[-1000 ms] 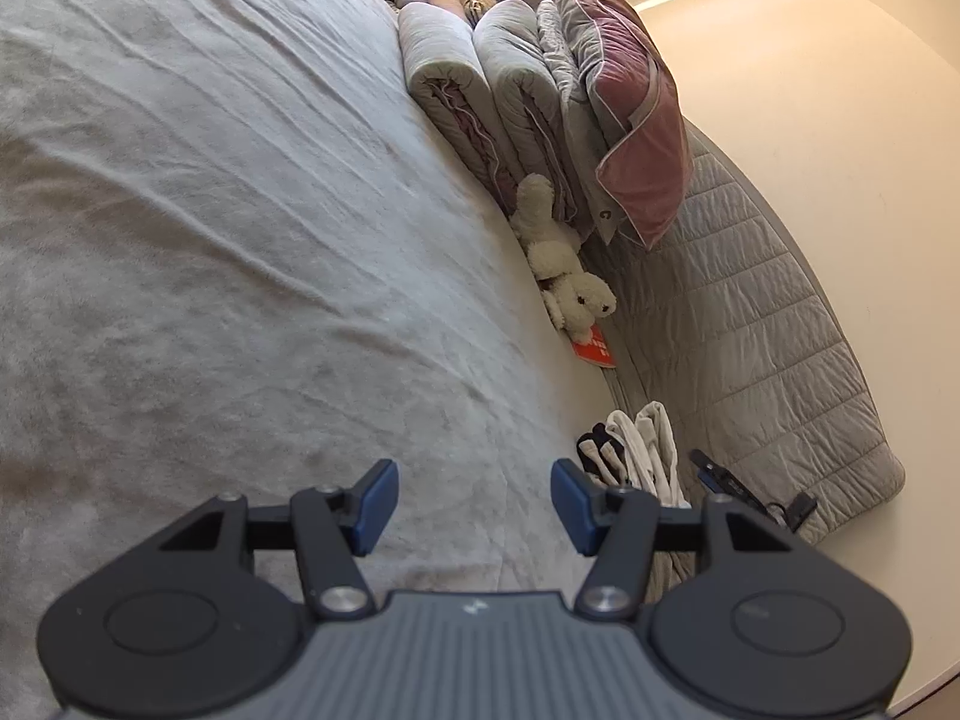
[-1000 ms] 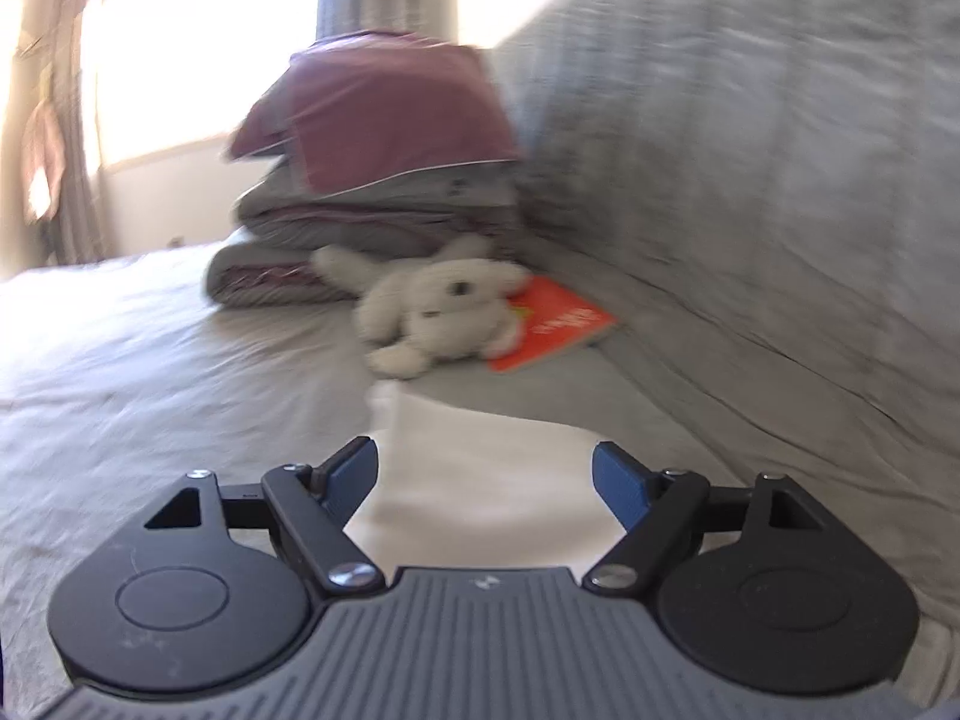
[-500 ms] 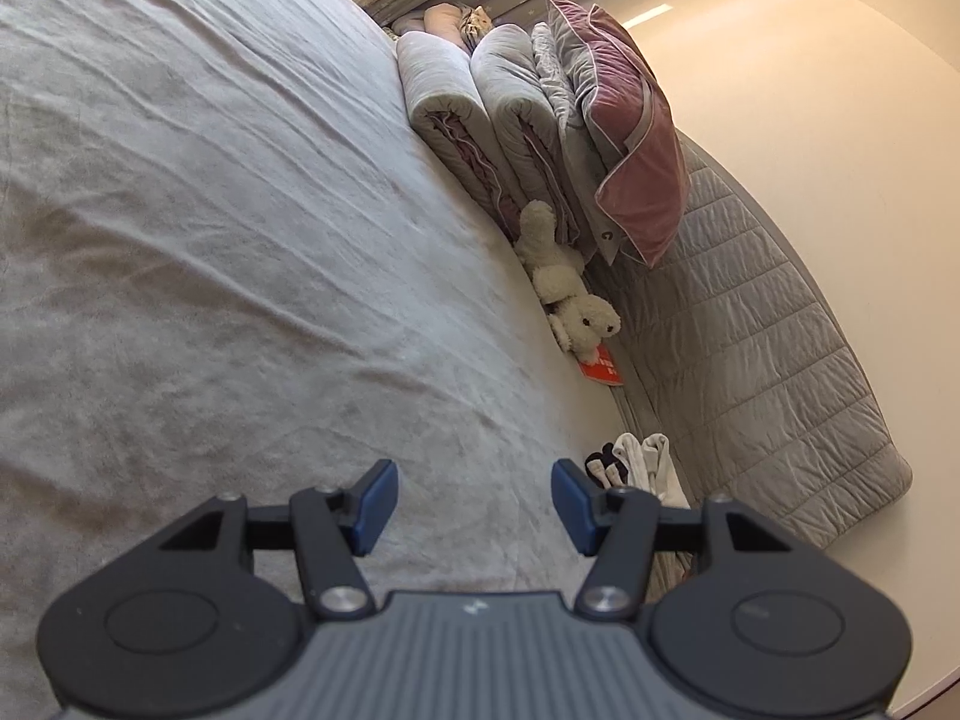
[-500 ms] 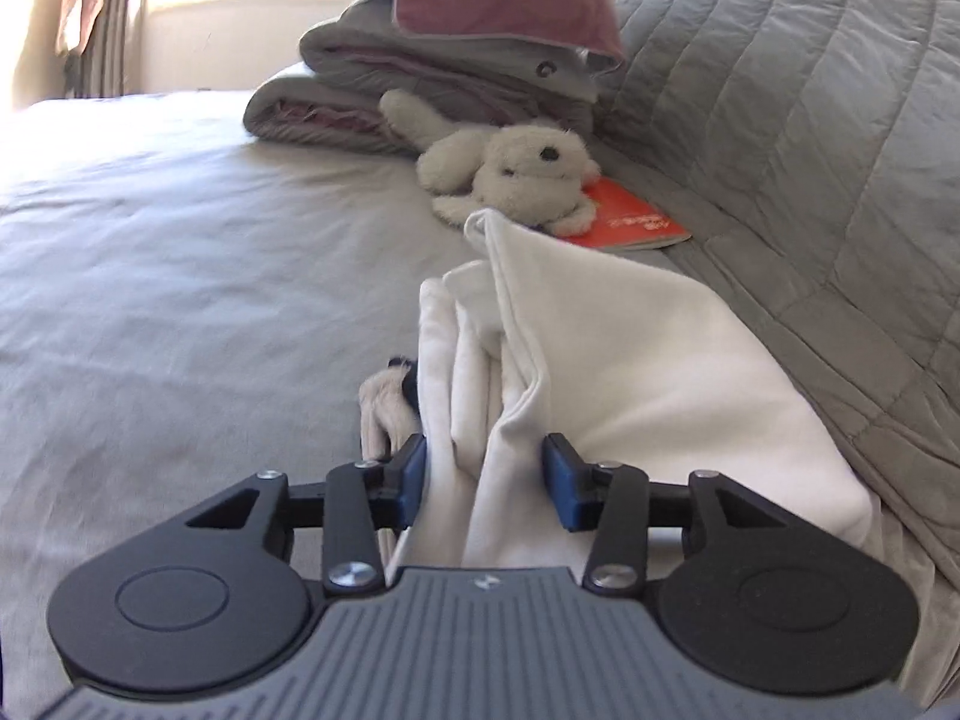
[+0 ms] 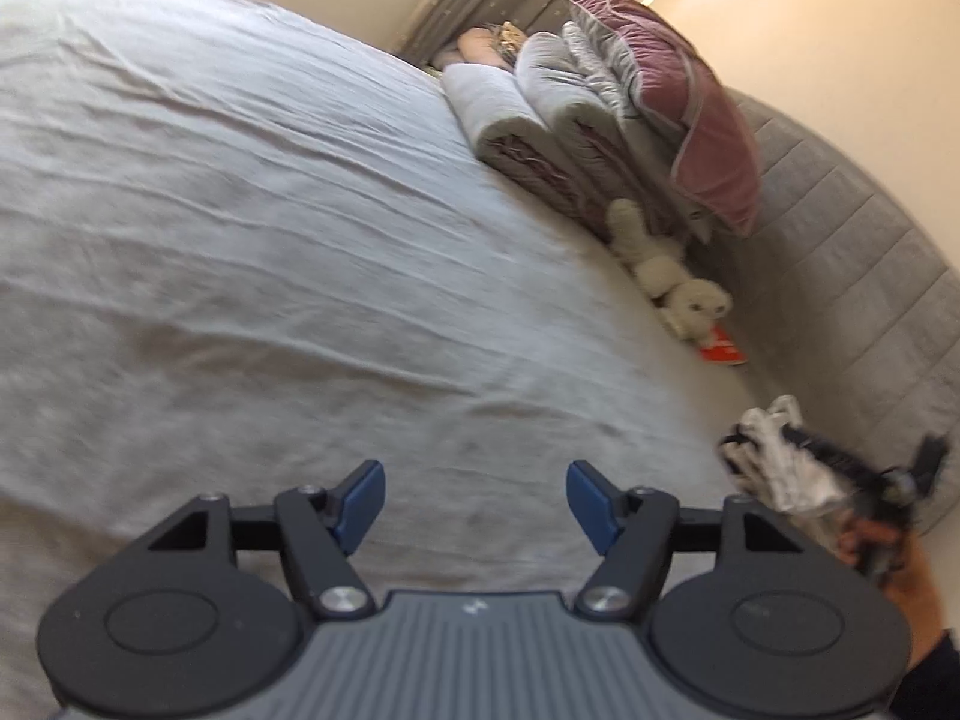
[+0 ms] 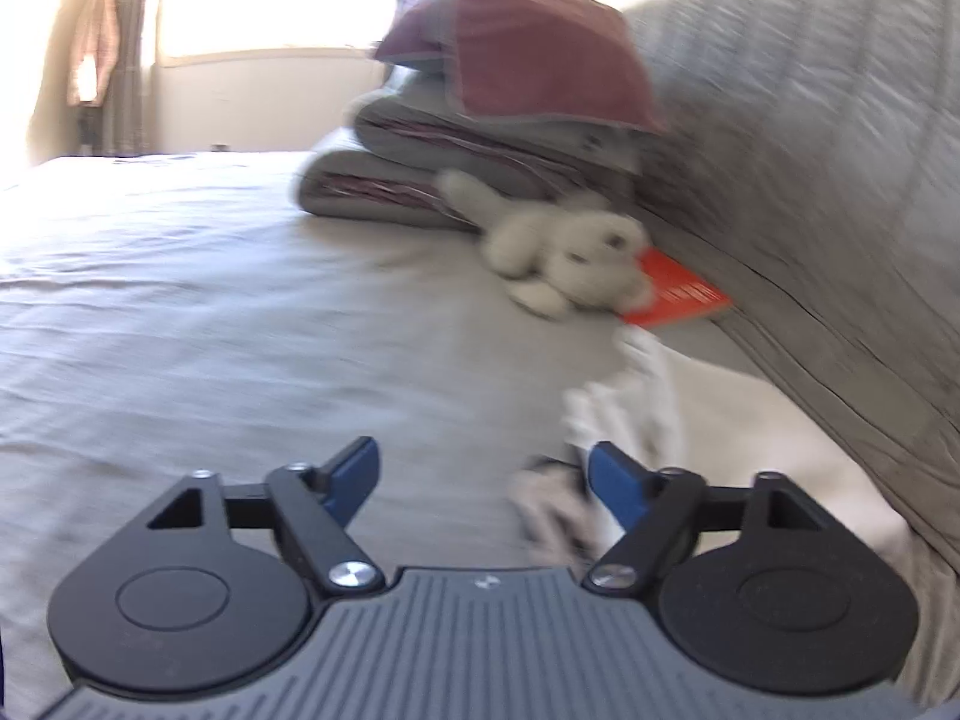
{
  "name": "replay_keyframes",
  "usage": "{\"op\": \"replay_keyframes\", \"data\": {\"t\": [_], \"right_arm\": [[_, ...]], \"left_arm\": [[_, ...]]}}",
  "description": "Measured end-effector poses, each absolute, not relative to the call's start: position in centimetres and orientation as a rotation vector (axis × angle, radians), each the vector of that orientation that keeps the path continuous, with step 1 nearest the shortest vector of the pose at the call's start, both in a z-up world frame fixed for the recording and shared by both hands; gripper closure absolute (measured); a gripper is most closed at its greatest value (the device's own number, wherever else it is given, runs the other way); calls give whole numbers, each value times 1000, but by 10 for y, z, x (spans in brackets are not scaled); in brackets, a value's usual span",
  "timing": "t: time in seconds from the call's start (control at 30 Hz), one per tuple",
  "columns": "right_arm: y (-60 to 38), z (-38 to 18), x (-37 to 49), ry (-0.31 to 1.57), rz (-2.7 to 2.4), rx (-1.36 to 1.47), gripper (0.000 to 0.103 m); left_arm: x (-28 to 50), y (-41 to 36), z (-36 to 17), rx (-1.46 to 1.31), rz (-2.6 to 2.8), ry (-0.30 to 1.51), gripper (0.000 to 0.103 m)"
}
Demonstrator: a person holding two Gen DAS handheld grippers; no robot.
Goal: Fold clothes
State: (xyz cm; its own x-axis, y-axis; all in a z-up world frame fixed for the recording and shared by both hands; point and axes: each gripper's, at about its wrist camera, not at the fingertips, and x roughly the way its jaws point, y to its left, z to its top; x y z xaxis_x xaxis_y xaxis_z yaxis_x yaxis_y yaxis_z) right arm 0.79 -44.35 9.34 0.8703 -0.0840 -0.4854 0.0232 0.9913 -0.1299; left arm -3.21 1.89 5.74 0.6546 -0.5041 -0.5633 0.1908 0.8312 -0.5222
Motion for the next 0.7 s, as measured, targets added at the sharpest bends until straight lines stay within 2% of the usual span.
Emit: {"op": "replay_keyframes", "data": {"t": [0.13, 0.43, 0.7], "right_arm": [[-390, 113, 11, 531, 49, -90, 2], [-275, 130, 6, 672, 285, 55, 0], [-214, 84, 2, 698, 383, 54, 0]], "left_arm": [[-35, 27, 64, -361, -308, 753, 24], [-37, 51, 71, -271, -119, 759, 17], [-34, 51, 65, -152, -5, 769, 13]]}}
